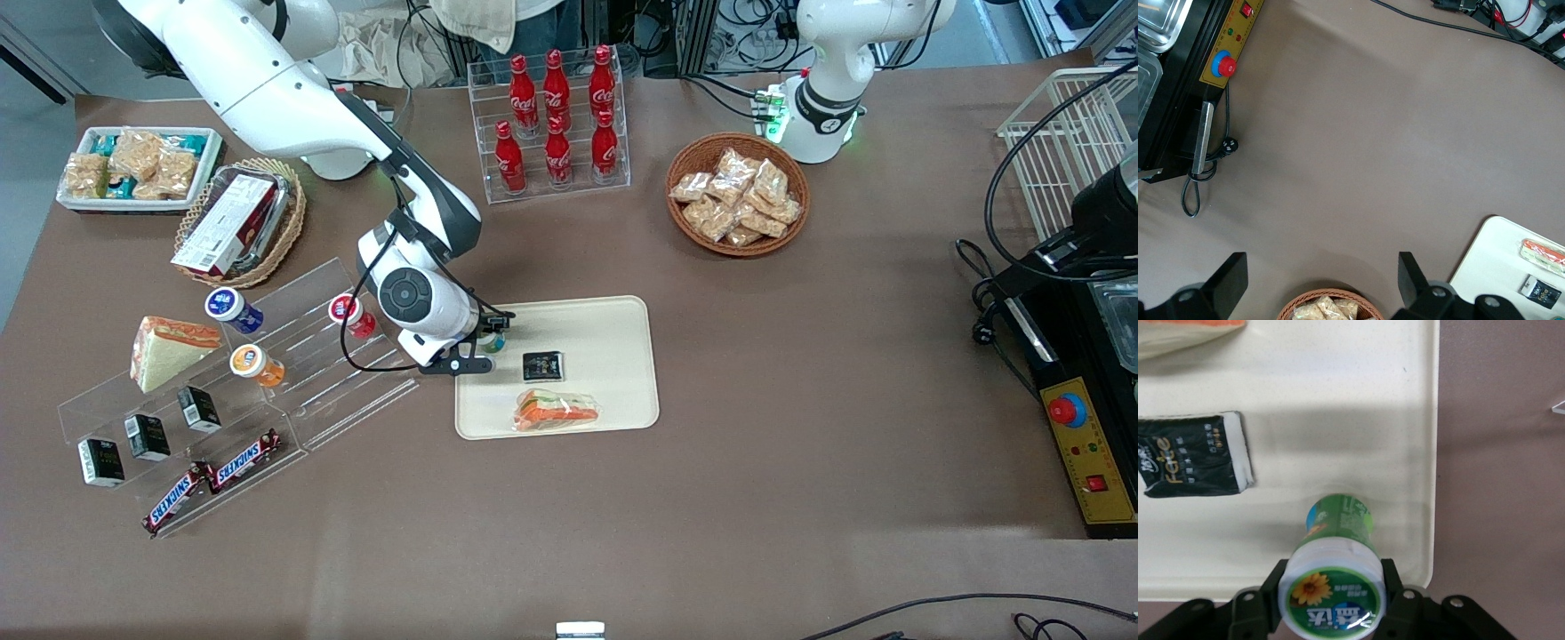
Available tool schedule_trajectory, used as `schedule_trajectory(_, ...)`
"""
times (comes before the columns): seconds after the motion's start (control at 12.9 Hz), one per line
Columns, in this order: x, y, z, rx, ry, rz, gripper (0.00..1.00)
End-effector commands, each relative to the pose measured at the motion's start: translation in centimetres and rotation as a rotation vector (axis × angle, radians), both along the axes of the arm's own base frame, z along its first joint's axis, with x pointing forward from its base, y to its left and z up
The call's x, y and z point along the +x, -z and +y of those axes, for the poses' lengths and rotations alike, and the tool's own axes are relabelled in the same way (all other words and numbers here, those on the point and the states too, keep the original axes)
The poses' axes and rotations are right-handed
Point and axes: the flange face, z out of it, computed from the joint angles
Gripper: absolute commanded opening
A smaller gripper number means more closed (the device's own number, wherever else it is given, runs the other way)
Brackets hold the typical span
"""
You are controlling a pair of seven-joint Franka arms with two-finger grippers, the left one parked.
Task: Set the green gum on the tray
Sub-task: 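Lower the green bottle onto the tray and open the right gripper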
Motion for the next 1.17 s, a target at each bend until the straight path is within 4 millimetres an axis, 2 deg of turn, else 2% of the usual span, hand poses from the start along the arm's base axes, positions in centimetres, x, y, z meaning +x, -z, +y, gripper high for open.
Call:
schedule_trajectory(0.0, 0.9, 0.1, -0.1, -0.025, -0.033, -0.039, 1.00)
schedule_trajectory(0.31, 1.3, -0.9, -0.5, -0.028, -0.031, -0.049, 1.00)
schedule_trajectory(0.39, 1.4, -1.6, -0.6, -0.027, -0.029, -0.058, 1.00)
schedule_trajectory(0.54, 2.0, -4.5, -0.5, -0.025, -0.026, -0.079, 1.00)
schedule_trajectory(0.7, 2.6, -8.8, -0.8, -0.035, -0.026, -0.090, 1.00)
schedule_trajectory(0.85, 3.7, -14.5, -1.9, -0.049, -0.059, -0.096, 1.00)
schedule_trajectory(1.09, 5.2, -22.5, -5.8, -0.041, -0.066, -0.062, 1.00)
